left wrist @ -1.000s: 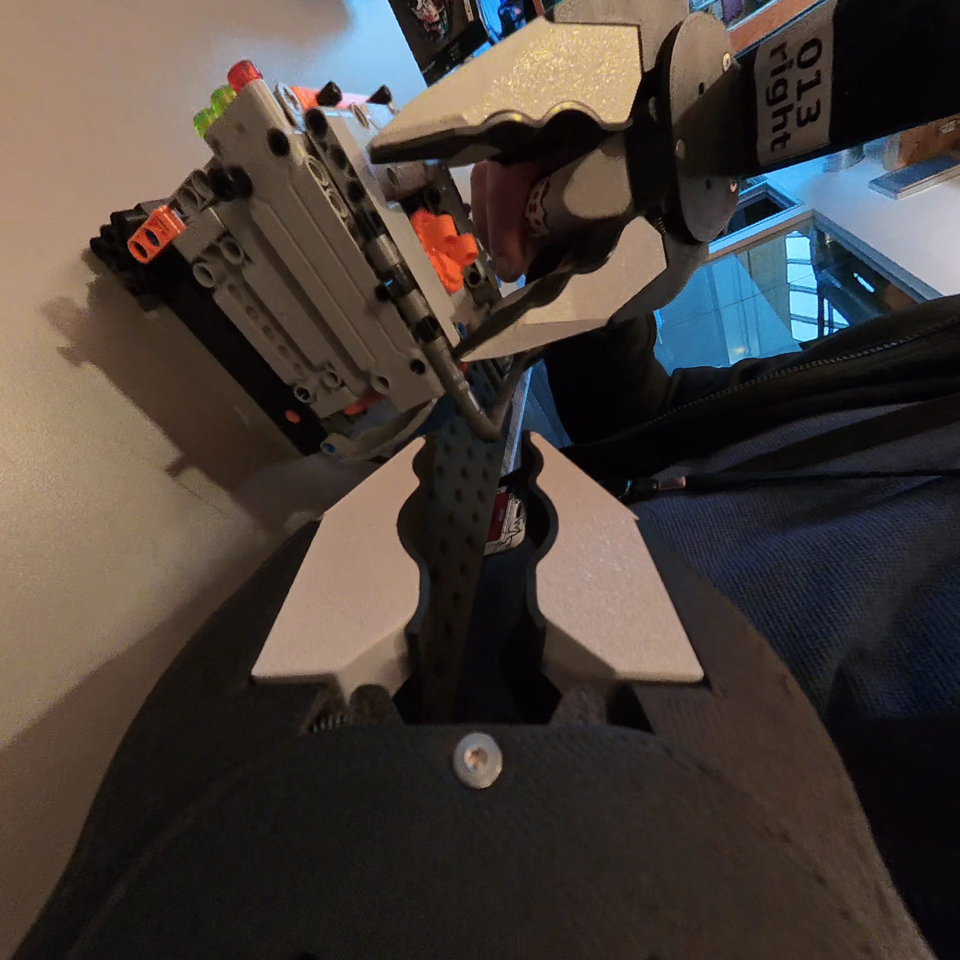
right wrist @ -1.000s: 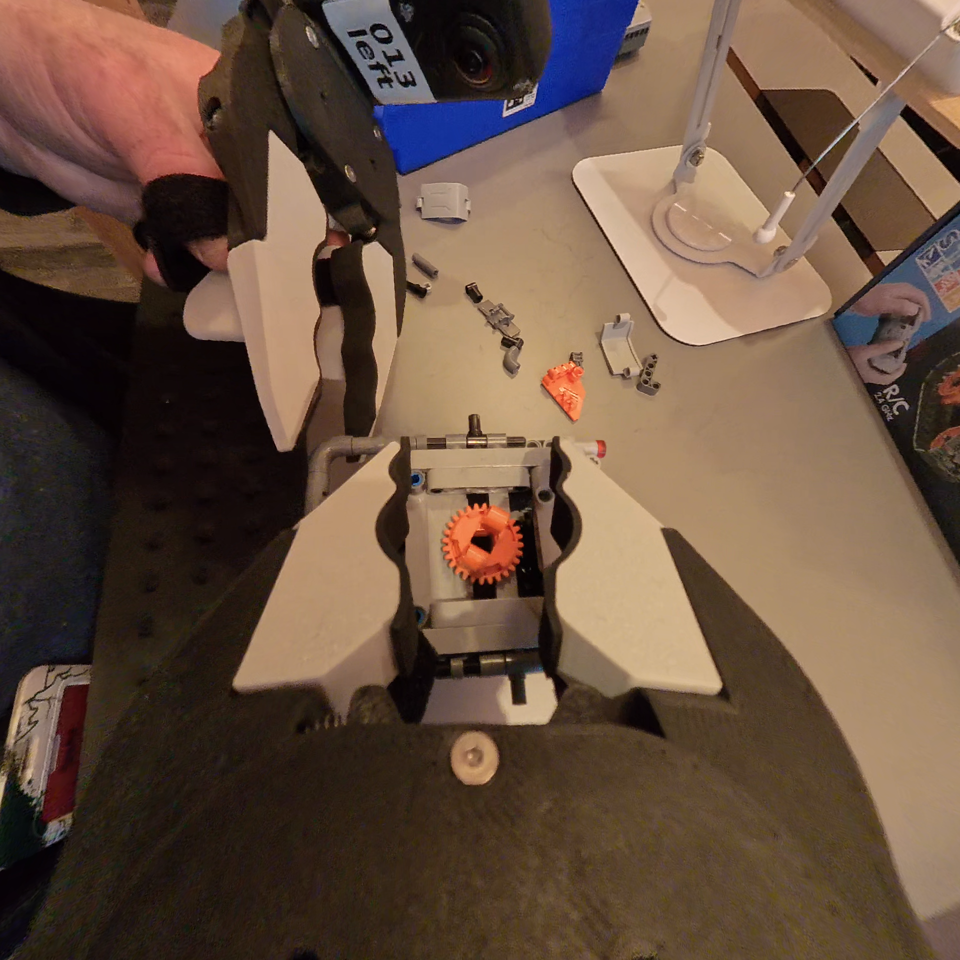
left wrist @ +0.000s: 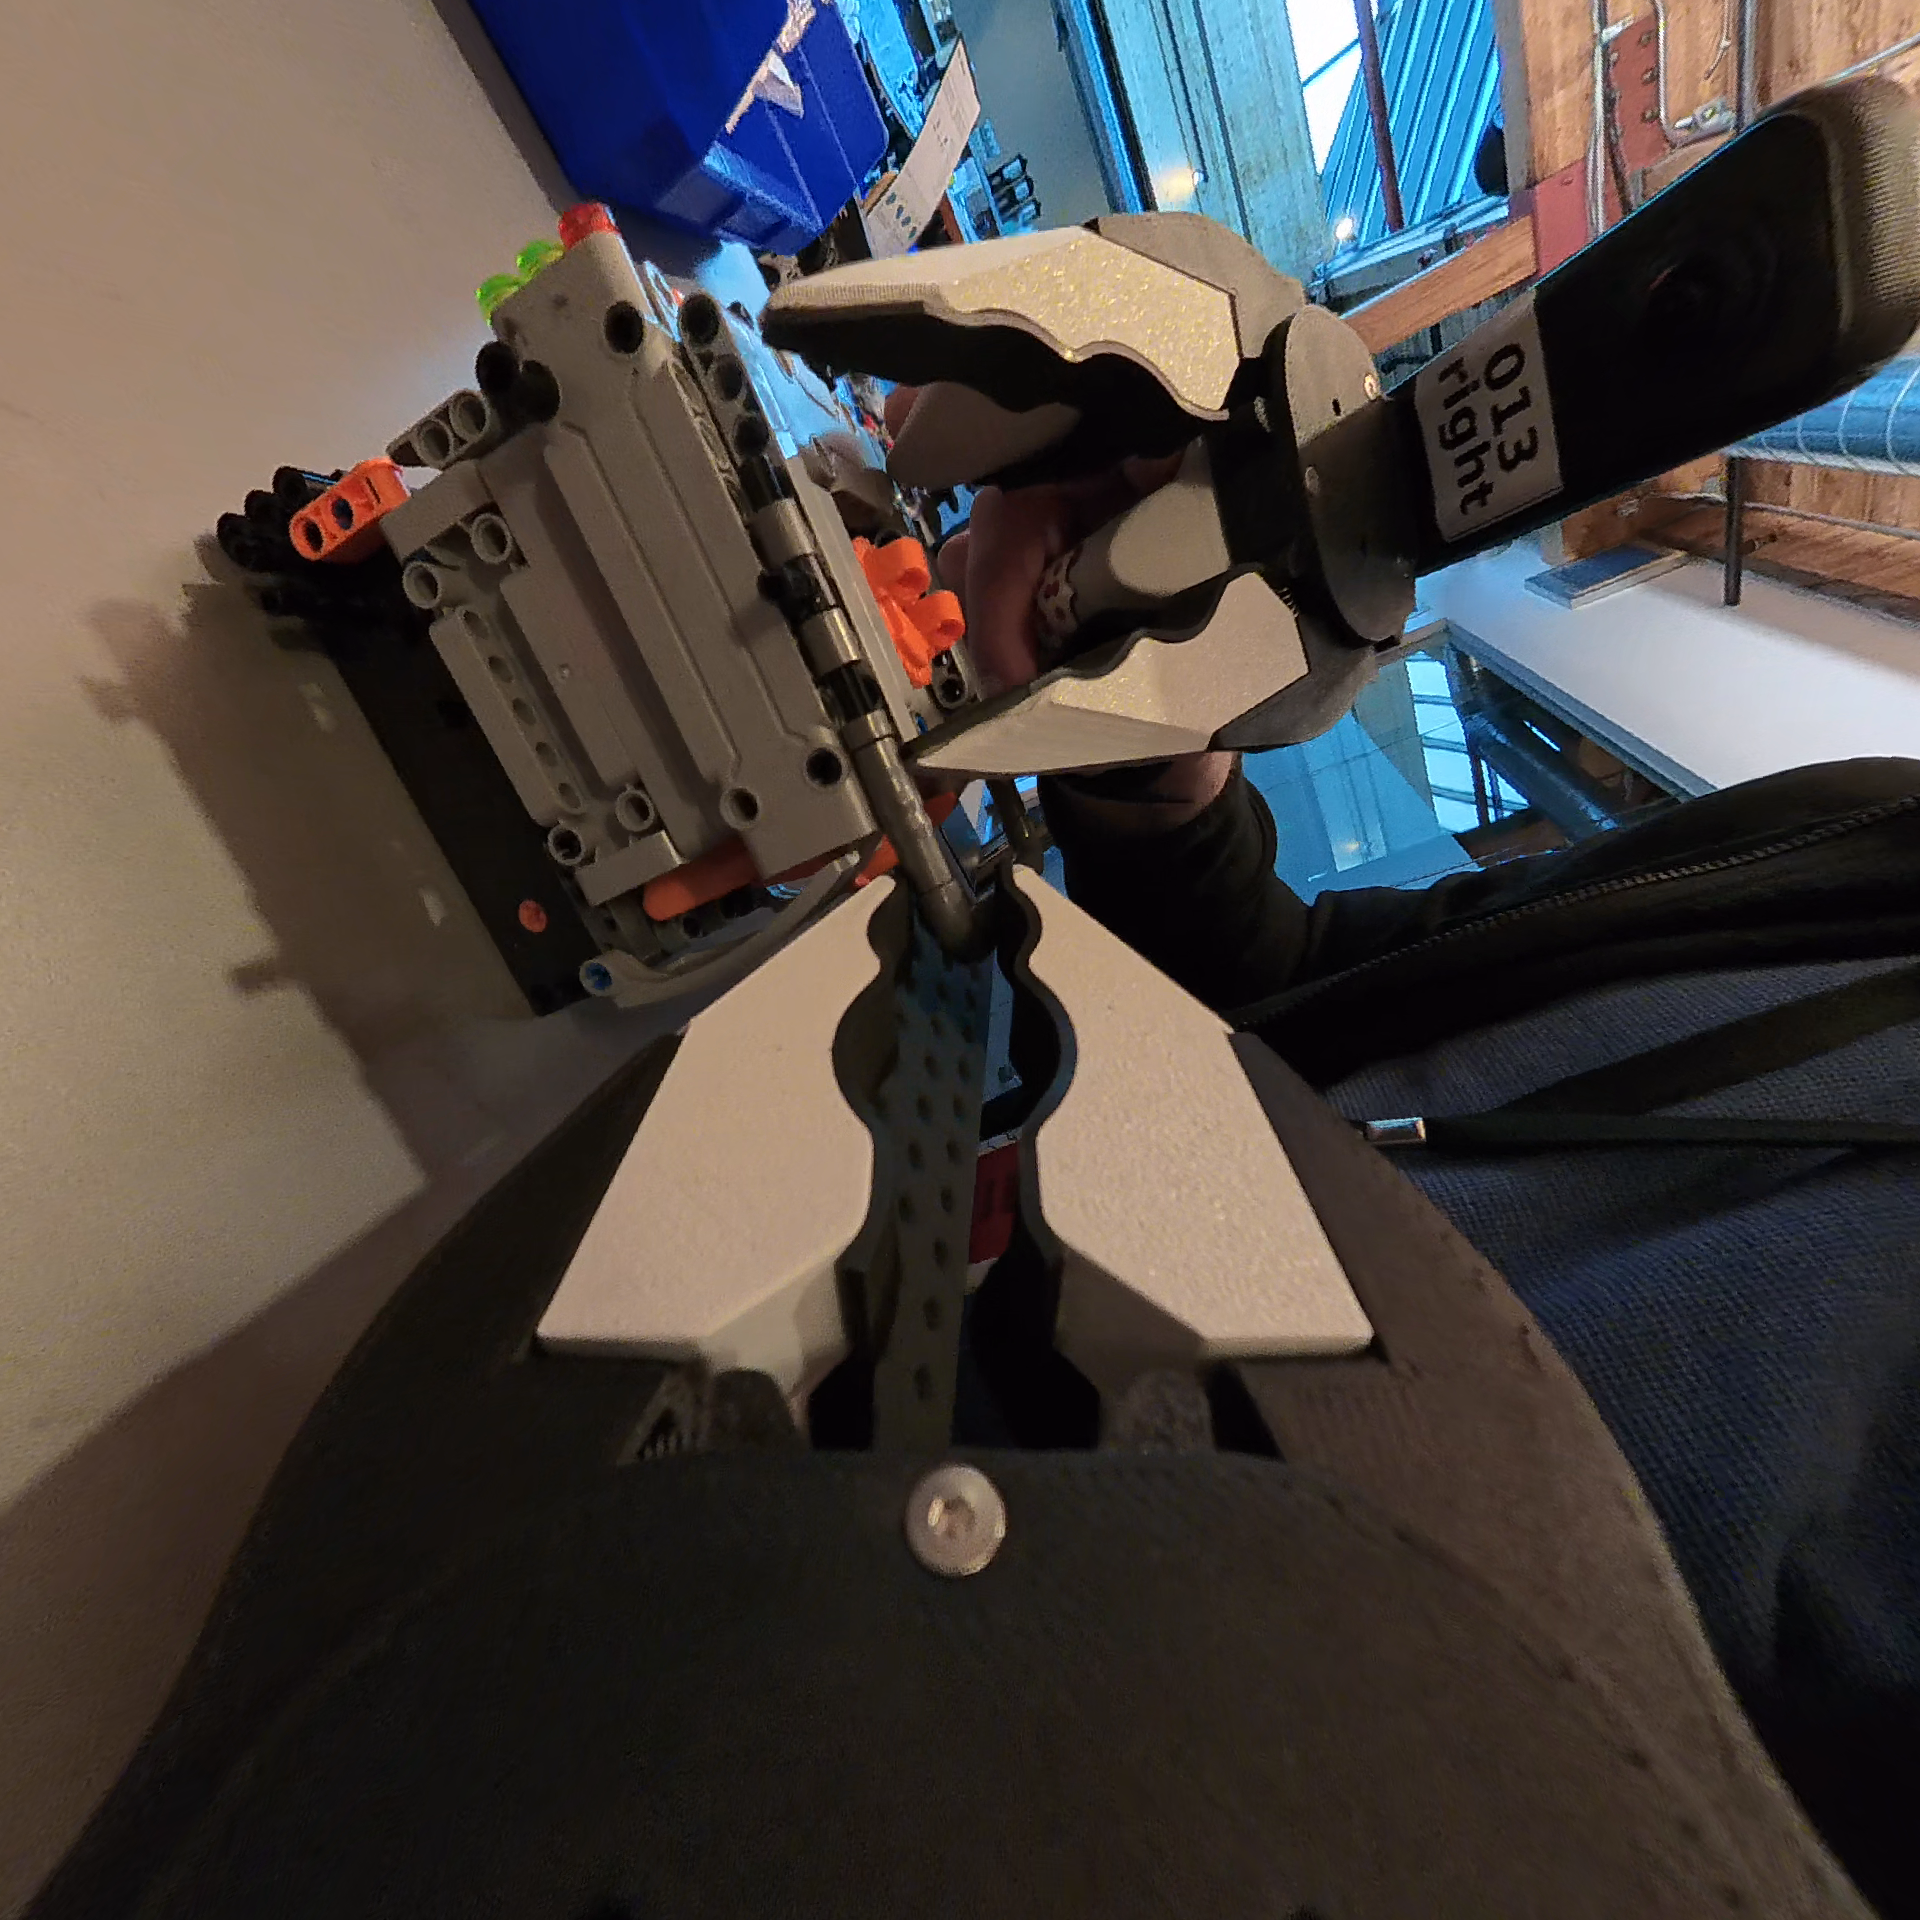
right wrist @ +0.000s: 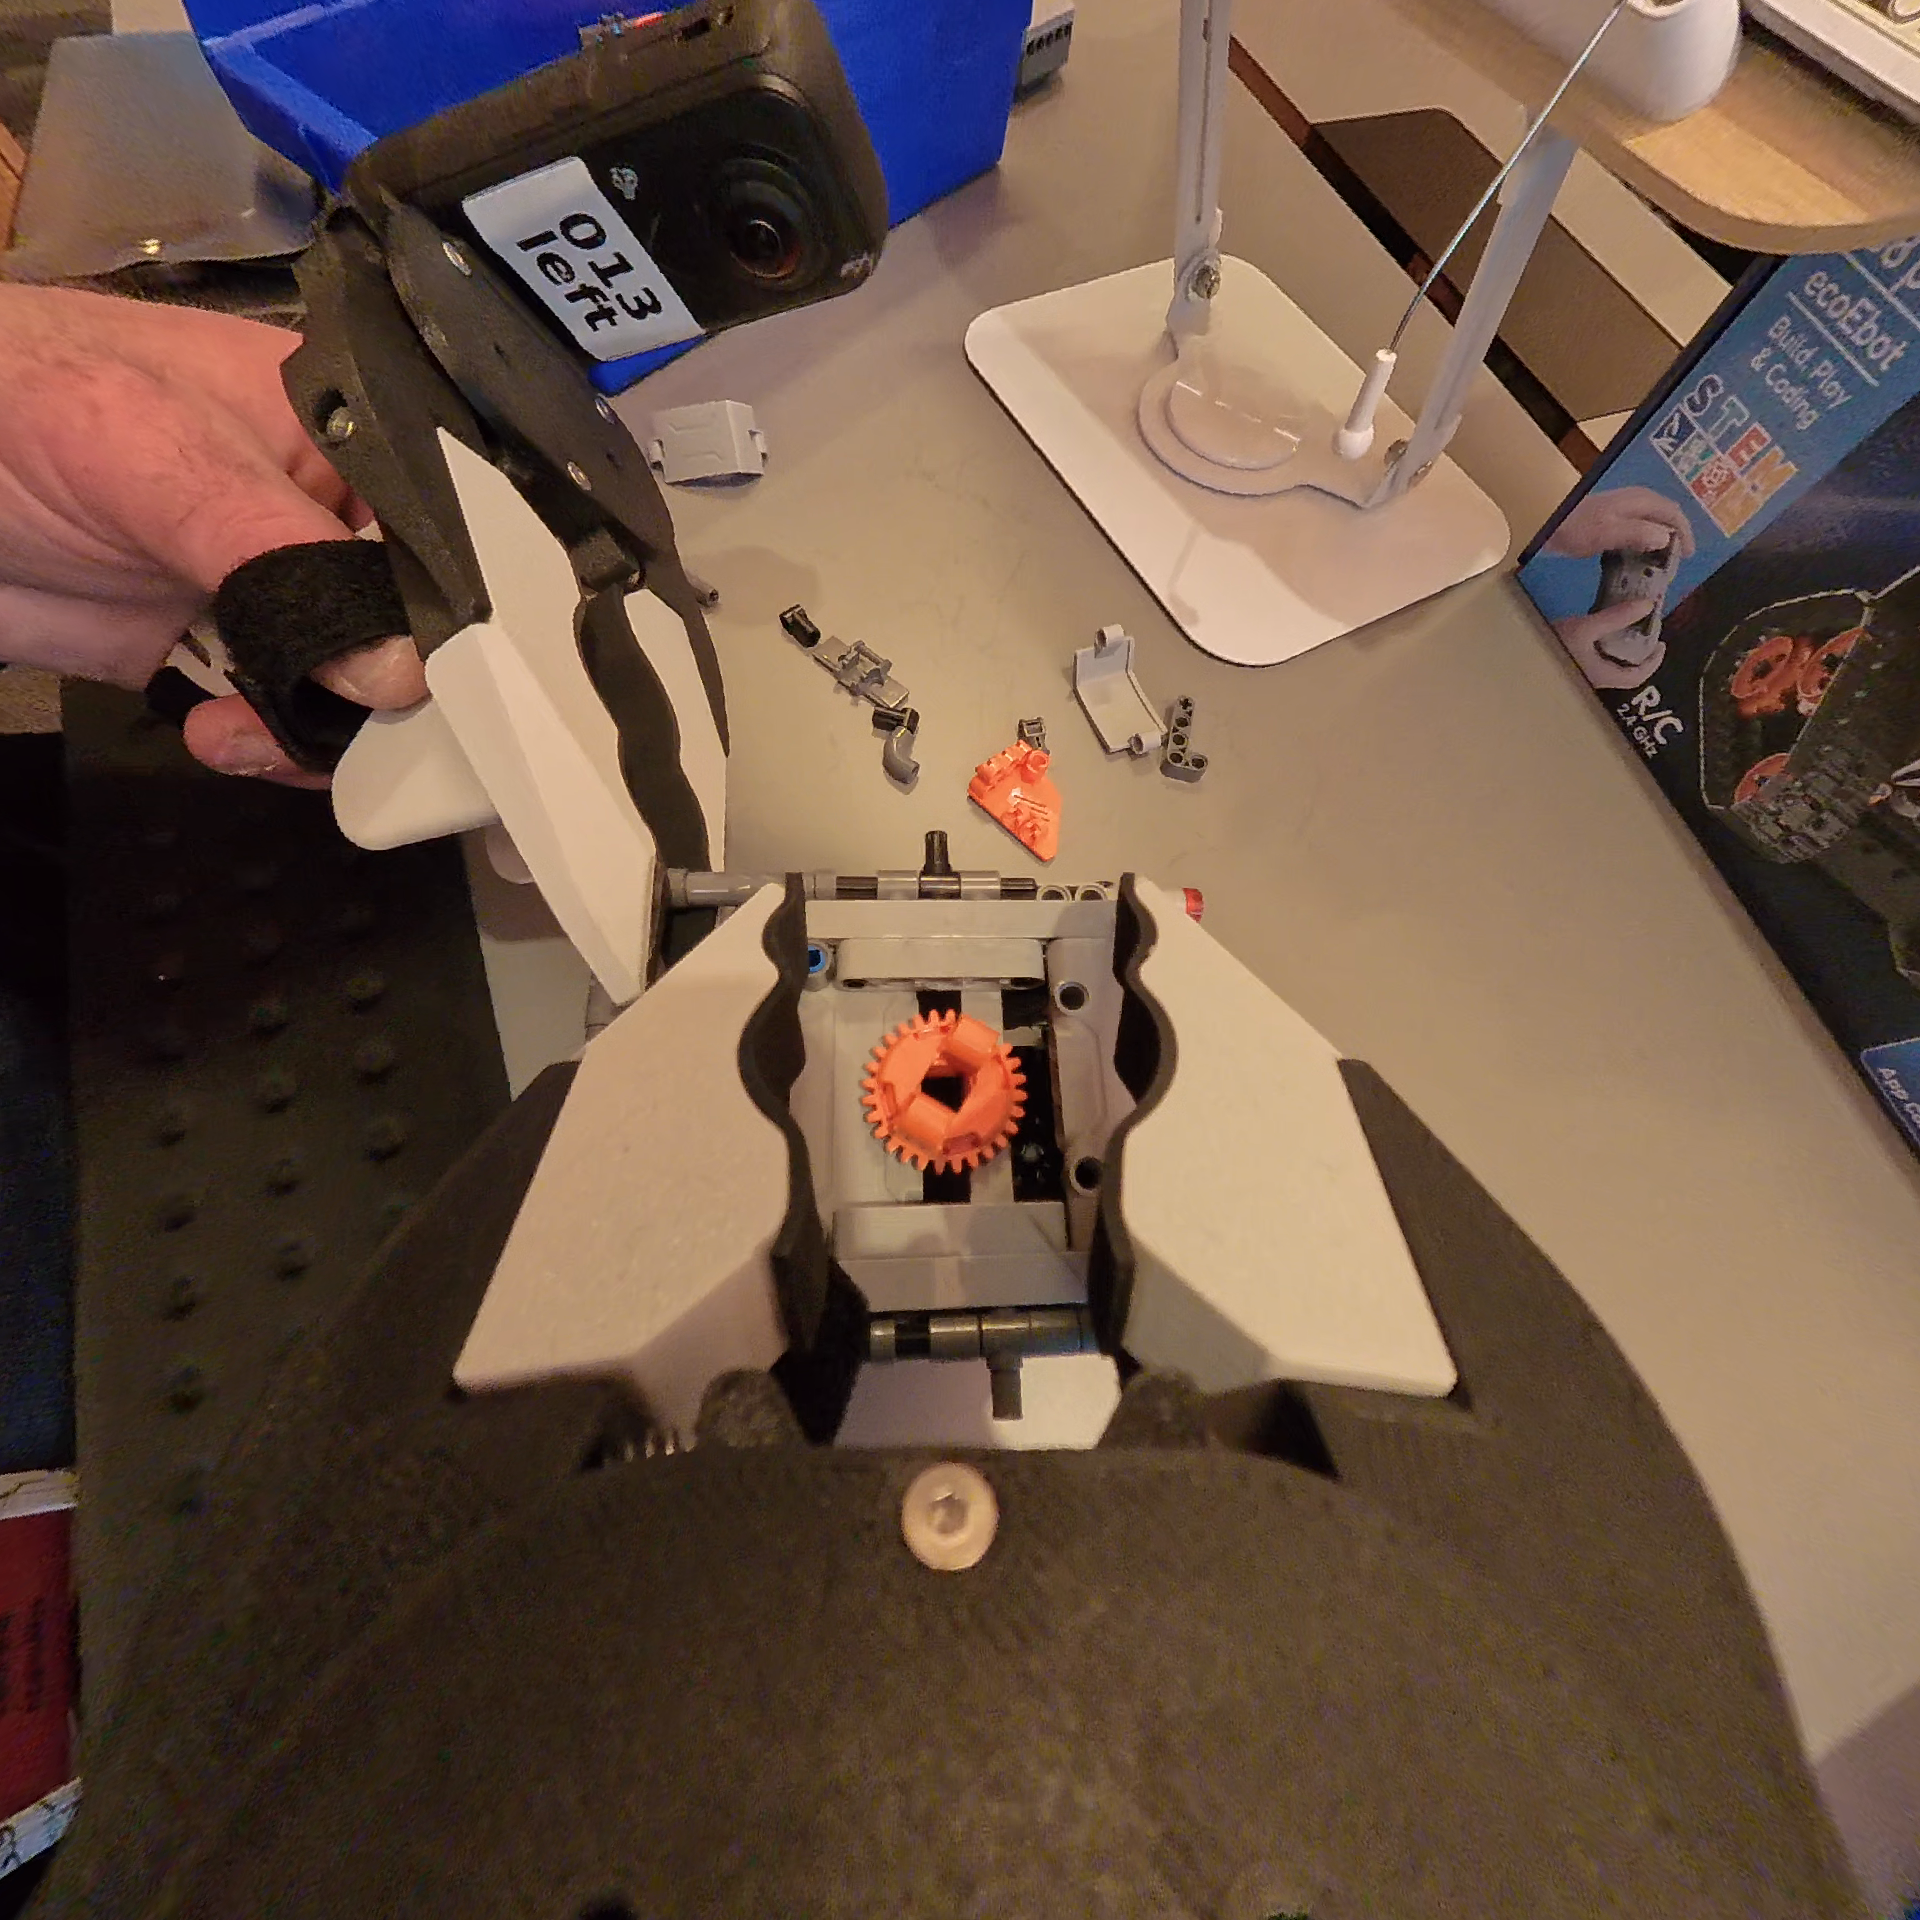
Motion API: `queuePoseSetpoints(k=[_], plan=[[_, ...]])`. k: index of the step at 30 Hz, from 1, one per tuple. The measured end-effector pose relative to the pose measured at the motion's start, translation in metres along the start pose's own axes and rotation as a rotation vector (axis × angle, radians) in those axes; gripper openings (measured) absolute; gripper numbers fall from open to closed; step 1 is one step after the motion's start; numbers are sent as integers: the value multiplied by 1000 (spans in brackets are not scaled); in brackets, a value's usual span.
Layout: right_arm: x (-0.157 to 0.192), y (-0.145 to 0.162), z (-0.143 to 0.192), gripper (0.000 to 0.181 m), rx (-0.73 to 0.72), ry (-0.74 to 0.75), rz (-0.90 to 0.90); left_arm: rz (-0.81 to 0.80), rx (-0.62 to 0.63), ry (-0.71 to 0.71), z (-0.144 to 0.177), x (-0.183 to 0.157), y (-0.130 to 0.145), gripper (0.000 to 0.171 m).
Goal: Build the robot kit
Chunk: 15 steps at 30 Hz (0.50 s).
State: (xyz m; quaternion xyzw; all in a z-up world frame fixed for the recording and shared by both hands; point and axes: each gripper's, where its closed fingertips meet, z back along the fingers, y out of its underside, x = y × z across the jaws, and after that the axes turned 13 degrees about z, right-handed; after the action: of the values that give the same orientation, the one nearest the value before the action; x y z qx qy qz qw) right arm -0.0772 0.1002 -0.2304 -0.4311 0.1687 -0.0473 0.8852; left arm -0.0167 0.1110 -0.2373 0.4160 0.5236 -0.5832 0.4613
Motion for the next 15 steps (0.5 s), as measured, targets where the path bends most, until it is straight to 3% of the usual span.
queuePoseSetpoints(k=[15], plan=[[1,0,1,50,0,-29,18,-29,-24,-3,2,1,0,11]])
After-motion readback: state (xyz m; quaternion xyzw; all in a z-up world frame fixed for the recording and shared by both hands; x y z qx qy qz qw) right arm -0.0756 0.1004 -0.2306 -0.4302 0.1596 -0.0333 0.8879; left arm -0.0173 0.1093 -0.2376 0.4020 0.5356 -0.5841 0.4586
